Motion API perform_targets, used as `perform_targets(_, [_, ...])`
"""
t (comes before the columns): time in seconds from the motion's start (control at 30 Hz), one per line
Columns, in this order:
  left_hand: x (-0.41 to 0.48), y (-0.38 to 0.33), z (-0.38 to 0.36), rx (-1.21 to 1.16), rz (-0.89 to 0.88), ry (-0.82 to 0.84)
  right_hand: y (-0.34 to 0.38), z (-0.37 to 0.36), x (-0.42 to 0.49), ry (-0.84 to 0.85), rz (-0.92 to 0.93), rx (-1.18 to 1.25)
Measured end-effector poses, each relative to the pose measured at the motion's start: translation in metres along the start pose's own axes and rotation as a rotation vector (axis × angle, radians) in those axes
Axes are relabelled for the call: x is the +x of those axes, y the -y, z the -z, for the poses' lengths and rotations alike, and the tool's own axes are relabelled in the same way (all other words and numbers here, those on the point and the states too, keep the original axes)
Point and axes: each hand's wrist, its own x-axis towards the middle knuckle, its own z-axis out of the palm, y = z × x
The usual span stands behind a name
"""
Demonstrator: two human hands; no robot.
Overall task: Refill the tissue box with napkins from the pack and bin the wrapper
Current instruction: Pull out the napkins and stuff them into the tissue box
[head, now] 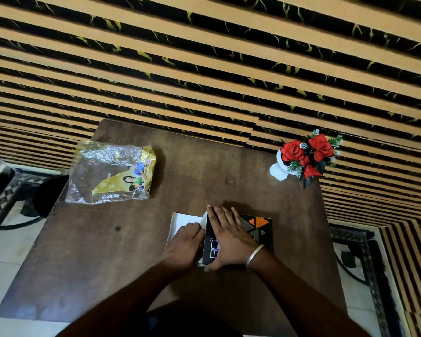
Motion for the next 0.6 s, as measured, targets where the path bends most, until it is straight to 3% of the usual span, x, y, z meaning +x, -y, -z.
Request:
perform_targets(0.1, [-0.008,0.011,-0.003,0.238,-0.251,0.05,0.001,-0.001,0.0,-0.005,0.004,-0.007])
perform_targets(0.3, [0.0,0.012,0.015,0.415,-0.443,0.396,0.001,0.0,0.001,0.012,-0.005,-0.007])
perform_targets(0.37, [0.002,0.009,0.016,0.445,-0.462,0.445,0.001,-0.001,0.001,0.018,-0.009,-0.004])
perform_targets(0.6, [0.004,0.002,0.015,0.506,-0.442,0.298,0.001,-0.002,0.002,0.005,-0.002,-0.016])
